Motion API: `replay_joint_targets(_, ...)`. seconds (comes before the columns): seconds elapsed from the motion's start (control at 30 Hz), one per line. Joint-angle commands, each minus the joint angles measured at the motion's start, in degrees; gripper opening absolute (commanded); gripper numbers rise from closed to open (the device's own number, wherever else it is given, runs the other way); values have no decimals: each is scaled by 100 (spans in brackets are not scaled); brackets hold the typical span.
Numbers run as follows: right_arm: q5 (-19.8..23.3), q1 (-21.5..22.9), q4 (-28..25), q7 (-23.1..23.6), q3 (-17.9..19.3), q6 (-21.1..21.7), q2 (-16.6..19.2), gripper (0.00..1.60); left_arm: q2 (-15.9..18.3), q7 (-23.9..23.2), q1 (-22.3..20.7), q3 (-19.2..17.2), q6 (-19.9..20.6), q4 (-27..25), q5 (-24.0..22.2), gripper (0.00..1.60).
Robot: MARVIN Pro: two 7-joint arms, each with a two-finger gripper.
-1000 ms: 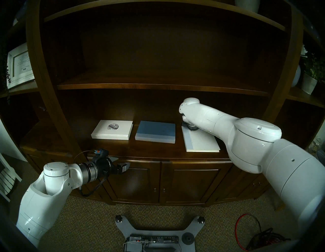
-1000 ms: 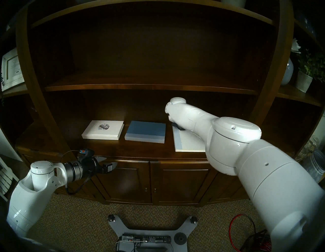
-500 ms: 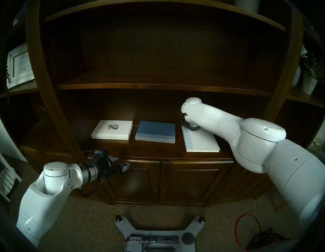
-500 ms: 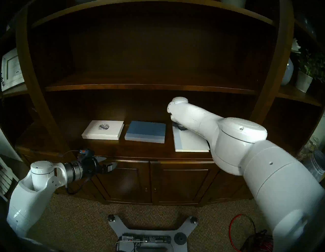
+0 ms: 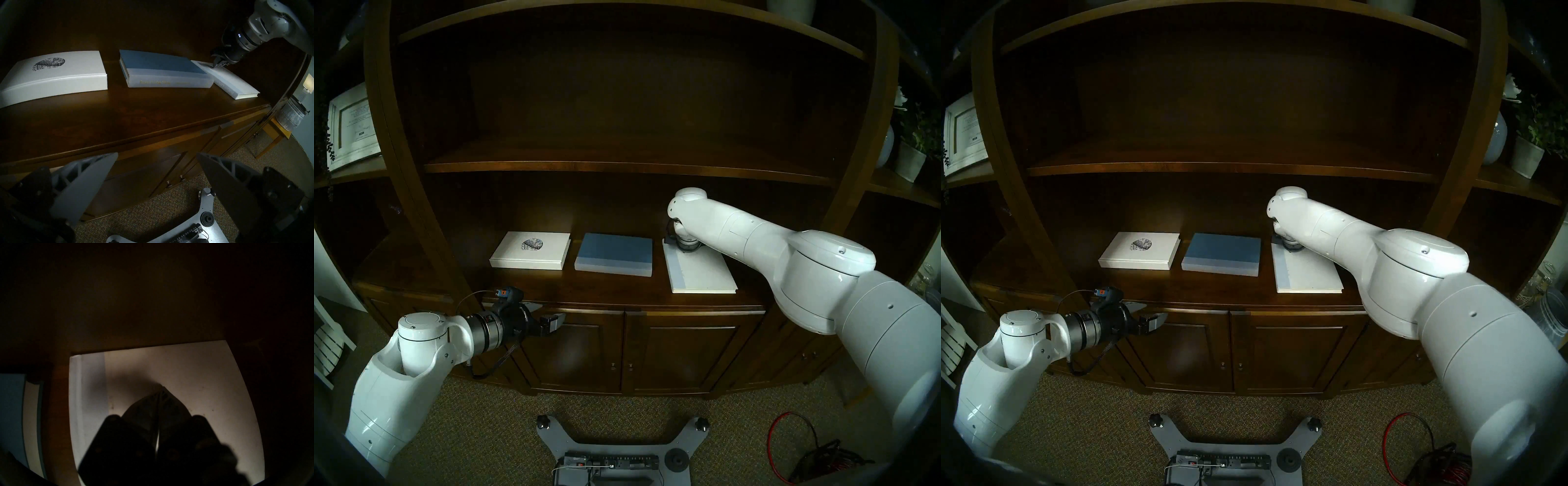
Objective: Close the books and align them horizontally on the shelf
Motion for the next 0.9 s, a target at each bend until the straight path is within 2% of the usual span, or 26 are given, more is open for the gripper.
replay_joint_targets(0.0, 157, -157, -516, 318, 86, 140, 45, 0, 14, -10, -111, -49, -44, -120, -9, 160)
replay_joint_targets(0.43, 137, -195, -1458, 479, 166, 205, 526, 0, 15, -12, -122, -54, -48, -136, -10, 160)
replay_joint_targets(0.87, 109, 49, -2504, 714, 312, 196, 1087, 0, 15, -13, -117, -52, -46, -130, -10, 160)
